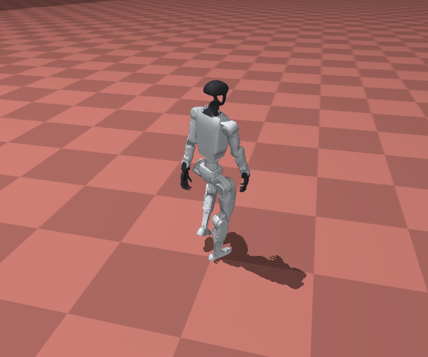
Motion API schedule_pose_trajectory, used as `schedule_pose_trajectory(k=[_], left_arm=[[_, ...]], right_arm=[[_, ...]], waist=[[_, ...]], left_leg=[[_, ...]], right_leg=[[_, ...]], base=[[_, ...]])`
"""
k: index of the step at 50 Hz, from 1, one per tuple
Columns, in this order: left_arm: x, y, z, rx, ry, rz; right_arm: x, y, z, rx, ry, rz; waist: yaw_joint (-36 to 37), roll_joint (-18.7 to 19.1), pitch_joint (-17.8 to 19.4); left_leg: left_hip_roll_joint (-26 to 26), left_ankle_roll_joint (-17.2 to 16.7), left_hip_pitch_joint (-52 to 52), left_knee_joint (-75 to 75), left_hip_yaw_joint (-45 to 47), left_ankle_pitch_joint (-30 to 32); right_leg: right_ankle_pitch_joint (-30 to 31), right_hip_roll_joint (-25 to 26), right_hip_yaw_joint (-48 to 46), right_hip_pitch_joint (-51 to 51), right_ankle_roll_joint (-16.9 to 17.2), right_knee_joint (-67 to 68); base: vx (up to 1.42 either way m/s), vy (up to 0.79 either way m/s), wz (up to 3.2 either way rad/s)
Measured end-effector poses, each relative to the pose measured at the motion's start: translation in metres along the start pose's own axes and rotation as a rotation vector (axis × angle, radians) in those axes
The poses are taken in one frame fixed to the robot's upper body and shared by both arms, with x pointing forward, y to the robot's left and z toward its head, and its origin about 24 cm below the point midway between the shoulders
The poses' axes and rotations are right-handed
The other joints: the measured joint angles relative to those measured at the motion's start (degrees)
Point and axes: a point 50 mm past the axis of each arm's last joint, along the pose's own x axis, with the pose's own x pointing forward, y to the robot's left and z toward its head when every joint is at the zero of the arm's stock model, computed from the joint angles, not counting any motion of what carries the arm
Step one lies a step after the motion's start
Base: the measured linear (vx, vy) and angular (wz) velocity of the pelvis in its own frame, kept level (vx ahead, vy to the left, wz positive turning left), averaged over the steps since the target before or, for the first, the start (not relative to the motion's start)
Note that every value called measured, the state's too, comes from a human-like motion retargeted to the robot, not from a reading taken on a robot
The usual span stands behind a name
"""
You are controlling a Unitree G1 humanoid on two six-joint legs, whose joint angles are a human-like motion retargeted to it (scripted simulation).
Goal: In place motions
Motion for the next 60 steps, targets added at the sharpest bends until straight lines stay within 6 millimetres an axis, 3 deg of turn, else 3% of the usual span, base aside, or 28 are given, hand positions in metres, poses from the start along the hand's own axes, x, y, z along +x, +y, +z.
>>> schedule_pose_trajectory(k=[5, 8, 12, 15, 18, 21, 25, 28, 32, 35, 38, 40, 43, 47, 50, 56, 58, 60], left_arm=[[0.001, 0.002, -0.018, -0.023, 0.045, -0.008], [0.001, 0.004, -0.018, -0.041, 0.039, -0.011], [0.000, 0.008, -0.014, -0.057, 0.013, 0.006], [0.000, 0.012, -0.011, -0.061, -0.002, 0.026], [-0.001, 0.014, -0.006, -0.064, -0.018, 0.045], [-0.005, 0.015, 0.022, -0.013, -0.093, 0.100], [-0.017, 0.019, 0.069, 0.196, -0.206, 0.182], [-0.025, 0.009, 0.098, 0.322, -0.238, 0.181], [-0.037, -0.012, 0.136, 0.344, -0.368, 0.124], [-0.056, -0.027, 0.176, 0.340, -0.543, 0.147], [-0.086, -0.039, 0.219, 0.332, -0.734, 0.159], [-0.106, -0.046, 0.243, 0.327, -0.835, 0.138], [-0.127, -0.053, 0.263, 0.286, -0.916, 0.113], [-0.133, -0.063, 0.270, 0.255, -0.945, 0.062], [-0.132, -0.064, 0.269, 0.297, -0.929, 0.056], [-0.102, -0.055, 0.240, 0.358, -0.805, 0.104], [-0.088, -0.053, 0.223, 0.349, -0.735, 0.090], [-0.072, -0.047, 0.202, 0.321, -0.642, 0.072]], right_arm=[[0.000, 0.002, 0.009, -0.018, -0.020, -0.003], [0.001, 0.007, 0.004, 0.000, -0.010, 0.015], [0.002, 0.015, -0.011, 0.027, 0.028, 0.040], [0.002, 0.022, -0.026, 0.039, 0.073, 0.057], [0.001, 0.028, -0.046, 0.044, 0.137, 0.070], [-0.001, 0.028, -0.061, 0.065, 0.174, 0.061], [-0.006, 0.029, -0.089, 0.105, 0.212, 0.052], [-0.012, 0.036, -0.115, 0.097, 0.260, 0.060], [-0.023, 0.044, -0.150, 0.155, 0.355, 0.027], [-0.032, 0.052, -0.172, 0.228, 0.424, 0.047], [-0.037, 0.051, -0.183, 0.298, 0.454, 0.024], [-0.043, 0.051, -0.194, 0.336, 0.489, 0.007], [-0.050, 0.056, -0.207, 0.374, 0.543, 0.015], [-0.060, 0.069, -0.223, 0.433, 0.605, 0.022], [-0.065, 0.076, -0.231, 0.463, 0.632, 0.027], [-0.067, 0.081, -0.233, 0.458, 0.641, 0.045], [-0.064, 0.079, -0.229, 0.446, 0.632, 0.043], [-0.059, 0.075, -0.221, 0.422, 0.608, 0.043]], waist=[[-1.15, 0.91, -1.87], [-2.30, 1.33, -2.66], [-2.49, 1.84, -3.50], [-2.53, 2.86, -5.23], [-4.50, 4.68, -8.22], [-5.06, 4.27, -8.16], [-4.79, 3.31, -7.25], [-4.60, 3.06, -7.25], [-4.73, 3.49, -6.36], [-5.11, 5.13, -5.82], [-3.19, 7.60, -4.50], [-5.80, 10.00, -3.69], [-10.30, 12.02, -2.35], [-11.81, 13.35, -3.19], [-11.04, 12.62, -3.77], [-9.24, 8.56, -6.00], [-10.01, 7.09, -6.03], [-9.63, 5.76, -6.69]], left_leg=[[1.26, -0.72, 3.43, -6.95, 2.57, -0.66], [-1.52, -3.25, 7.98, -16.16, 1.56, -0.02], [-6.75, -7.91, 17.51, -35.39, -0.53, 1.74], [-7.30, -10.90, 24.90, -48.99, 4.68, -7.84], [-9.51, -9.08, 26.51, -58.49, 4.40, -7.72], [-10.41, -9.65, 26.45, -62.59, 3.83, -4.40], [-12.10, -8.50, 27.15, -63.96, 2.63, -4.42], [-12.66, -7.70, 27.09, -63.58, 2.76, -5.12], [-12.08, -7.16, 27.64, -63.39, 3.38, -5.71], [-10.13, -6.38, 26.74, -63.20, 4.50, -6.03], [-3.75, -7.90, 24.46, -62.56, 8.36, -5.47], [-1.94, -7.48, 23.59, -62.70, 7.11, -5.41], [-0.56, -6.77, 22.50, -63.11, 4.73, -4.73], [2.11, -7.40, 20.20, -61.86, 3.24, -4.47], [1.80, -7.66, 20.39, -61.20, 3.62, -5.07], [-4.21, -7.50, 23.48, -61.74, 5.34, -6.51], [-7.63, -6.84, 25.33, -62.50, 4.50, -6.86], [-9.60, -7.12, 26.79, -63.06, 4.86, -7.07]], right_leg=[[-0.34, 0.42, -0.75, -0.74, 0.60, -0.39], [-0.40, 0.50, -1.63, -0.62, 1.15, -0.63], [-0.38, 1.11, -1.37, -0.07, 2.02, -0.60], [-0.37, 2.33, -0.52, -0.39, 2.57, -0.53], [0.15, 3.62, -1.11, -1.71, 2.70, -0.88], [0.63, 2.84, -1.31, -2.69, 3.50, -0.14], [0.79, 1.73, -2.30, -2.07, 4.41, 0.51], [1.09, 1.26, -2.40, -2.22, 5.70, 1.95], [4.44, 1.15, -3.26, -4.02, 9.21, 8.20], [16.71, 1.10, -5.91, -9.43, 15.49, 18.50], [28.44, 6.08, -6.94, -19.77, 15.58, 31.99], [27.48, 6.16, -9.67, -25.87, 15.58, 41.74], [24.10, 4.91, -13.16, -31.65, 15.58, 51.13], [22.82, 7.67, -13.76, -35.00, 15.58, 52.92], [23.28, 8.35, -12.16, -31.68, 15.58, 47.71], [22.89, 7.15, -2.71, -16.36, 15.58, 22.03], [16.05, 4.49, -1.02, -10.57, 15.47, 14.53], [6.12, 1.57, -7.96, -6.50, 9.36, 7.83]], base=[[0.04, -0.08, 0.27], [0.08, -0.10, 0.33], [0.15, -0.09, -0.06], [0.26, -0.09, -0.27], [0.21, -0.13, 0.10], [0.03, -0.17, 0.18], [0.17, -0.17, 0.25], [0.23, -0.12, 0.00], [0.22, -0.06, -0.19], [0.05, -0.15, -0.64], [-0.17, -0.31, -1.27], [-0.08, 0.00, 0.16], [-0.10, 0.02, 0.49], [0.01, -0.14, 0.15], [0.01, -0.02, -0.01], [0.06, 0.09, 0.05], [-0.01, 0.24, 0.60], [-0.05, 0.16, 0.12]])
